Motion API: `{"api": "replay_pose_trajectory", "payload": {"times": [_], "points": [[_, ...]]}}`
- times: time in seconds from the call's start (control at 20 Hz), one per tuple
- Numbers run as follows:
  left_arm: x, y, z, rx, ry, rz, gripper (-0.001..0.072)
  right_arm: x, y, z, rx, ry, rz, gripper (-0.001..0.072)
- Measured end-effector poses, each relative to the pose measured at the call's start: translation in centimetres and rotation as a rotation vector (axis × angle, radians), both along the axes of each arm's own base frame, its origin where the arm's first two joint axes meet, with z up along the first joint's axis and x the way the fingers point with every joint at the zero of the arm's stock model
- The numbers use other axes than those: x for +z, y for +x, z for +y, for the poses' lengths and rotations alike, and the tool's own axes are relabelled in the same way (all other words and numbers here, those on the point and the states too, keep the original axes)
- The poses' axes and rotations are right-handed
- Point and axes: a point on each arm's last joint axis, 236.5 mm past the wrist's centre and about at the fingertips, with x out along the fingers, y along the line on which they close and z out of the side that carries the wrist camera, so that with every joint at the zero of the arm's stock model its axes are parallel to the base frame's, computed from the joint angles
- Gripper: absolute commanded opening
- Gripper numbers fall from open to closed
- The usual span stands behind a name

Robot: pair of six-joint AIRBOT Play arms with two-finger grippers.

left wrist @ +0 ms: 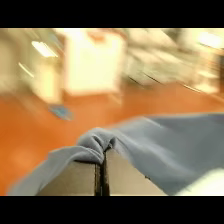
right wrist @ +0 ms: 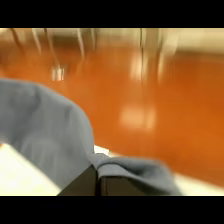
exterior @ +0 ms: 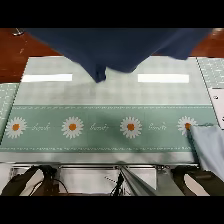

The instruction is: Fold the shirts.

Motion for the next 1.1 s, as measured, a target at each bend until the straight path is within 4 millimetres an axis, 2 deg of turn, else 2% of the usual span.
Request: {"api": "replay_pose_trajectory", "payload": {"times": [0.05, 0.15, 0.25, 0.3, 0.4, 0.5, 0.6, 0.7, 0.85, 1.1], "points": [[1.7, -2.6, 0.3, 0.066, 0.03, -0.063, 0.0026, 1.4, -2.5, -0.4, -0.014, -0.01, -0.053, 0.0025], [3.8, -7.1, 1.1, 0.206, 0.098, -0.159, 0.0026, 3.1, -7.2, -1.4, -0.053, -0.032, -0.133, 0.0025], [5.1, -11.2, 1.5, 0.316, 0.152, -0.241, 0.0026, 3.4, -10.3, -2.2, -0.087, -0.052, -0.158, 0.0025], [5.6, -12.9, 1.7, 0.364, 0.171, -0.275, 0.0026, 3.1, -11.4, -2.6, -0.102, -0.062, -0.153, 0.0025], [5.8, -14.7, 2.2, 0.438, 0.206, -0.305, 0.0026, 2.0, -12.8, -3.0, -0.114, -0.077, -0.117, 0.0025], [5.7, -15.2, 2.6, 0.468, 0.219, -0.307, 0.0026, 0.3, -12.9, -3.0, -0.113, -0.093, -0.058, 0.0025], [4.0, -13.8, 3.4, 0.478, 0.228, -0.244, 0.0026, -1.8, -12.1, -2.7, -0.094, -0.1, 0.021, 0.0025], [1.7, -11.4, 4.1, 0.461, 0.217, -0.159, 0.0026, -4.6, -10.6, -2.0, -0.06, -0.104, 0.114, 0.0025], [-4.8, -5.4, 5.3, 0.384, 0.175, 0.051, 0.0026, -10.3, -6.8, -1.4, -0.03, -0.106, 0.284, 0.0025], [-18.0, 6.0, 5.4, 0.183, 0.07, 0.379, 0.0026, -22.5, 3.5, -1.9, -0.082, -0.061, 0.545, 0.0025]]}}
